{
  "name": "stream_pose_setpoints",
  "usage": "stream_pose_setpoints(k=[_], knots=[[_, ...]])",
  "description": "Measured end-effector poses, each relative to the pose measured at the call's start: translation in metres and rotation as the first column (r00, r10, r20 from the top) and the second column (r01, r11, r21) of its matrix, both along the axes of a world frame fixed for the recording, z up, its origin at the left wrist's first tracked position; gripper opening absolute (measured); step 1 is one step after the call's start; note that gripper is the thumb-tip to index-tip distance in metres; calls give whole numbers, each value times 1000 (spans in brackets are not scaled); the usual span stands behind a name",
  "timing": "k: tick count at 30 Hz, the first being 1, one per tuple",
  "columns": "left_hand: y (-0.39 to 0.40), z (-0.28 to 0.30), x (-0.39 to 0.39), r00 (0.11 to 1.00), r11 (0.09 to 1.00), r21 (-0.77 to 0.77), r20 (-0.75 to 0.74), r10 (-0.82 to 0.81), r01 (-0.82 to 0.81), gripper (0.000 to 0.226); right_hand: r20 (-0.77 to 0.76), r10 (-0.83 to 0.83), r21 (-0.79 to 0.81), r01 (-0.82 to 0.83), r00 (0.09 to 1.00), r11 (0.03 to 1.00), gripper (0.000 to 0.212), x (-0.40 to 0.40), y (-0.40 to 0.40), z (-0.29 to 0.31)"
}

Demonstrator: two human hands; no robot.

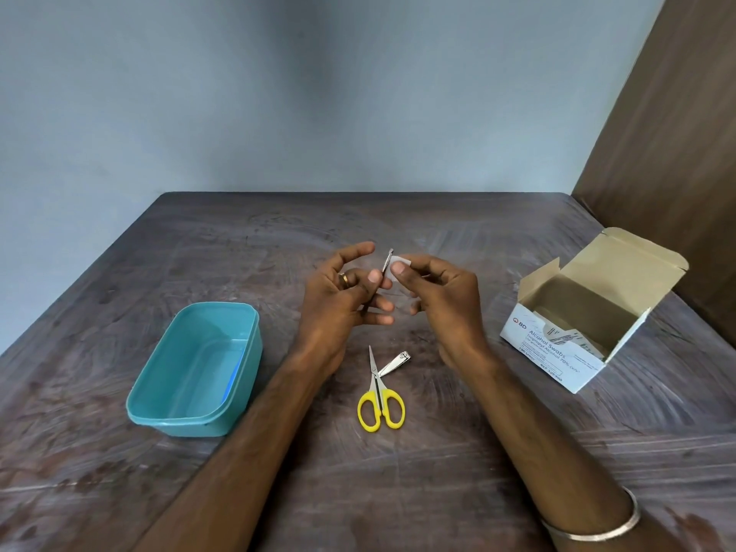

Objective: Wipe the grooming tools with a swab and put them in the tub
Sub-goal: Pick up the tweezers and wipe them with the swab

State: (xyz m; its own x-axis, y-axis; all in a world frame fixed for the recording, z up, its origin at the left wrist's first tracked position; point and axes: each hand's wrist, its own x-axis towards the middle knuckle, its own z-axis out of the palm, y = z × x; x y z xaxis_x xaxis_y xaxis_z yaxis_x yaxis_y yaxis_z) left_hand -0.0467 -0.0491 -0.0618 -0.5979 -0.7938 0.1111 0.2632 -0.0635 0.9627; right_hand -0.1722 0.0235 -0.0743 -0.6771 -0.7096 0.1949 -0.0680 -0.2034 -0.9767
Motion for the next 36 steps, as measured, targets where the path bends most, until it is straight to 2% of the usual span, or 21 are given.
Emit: stream_pose_setpoints(k=[6,11,14,19,24,26,30,33,36], knots=[[-1,-1,0,1000,1000,-18,26,-5,5,40,17,86,4,-86,996,996,11,-2,1,1],[-5,-3,0,1000,1000,9,22,-8,8,38,136,225,-9,-226,965,974,20,-12,2,2],[-8,-3,0,998,998,21,20,-62,62,38,118,279,-3,-281,953,960,21,-17,3,1],[-6,-4,-1,994,995,2,43,-102,102,43,55,277,8,-278,959,961,11,-17,4,-1],[-4,-3,-1,999,999,-40,49,2,0,46,13,240,34,-240,971,970,11,-14,3,-1],[-5,-2,0,997,1000,-3,73,10,-10,43,2,225,38,-225,974,974,12,-12,2,0],[-7,-1,2,971,974,173,162,-175,147,22,17,200,19,-200,980,980,13,-16,2,2],[-7,-4,2,937,952,178,205,-282,247,25,18,199,24,-199,980,980,14,-19,4,3],[-7,-5,1,936,953,175,215,-280,245,20,23,194,41,-195,981,980,15,-19,4,2]])
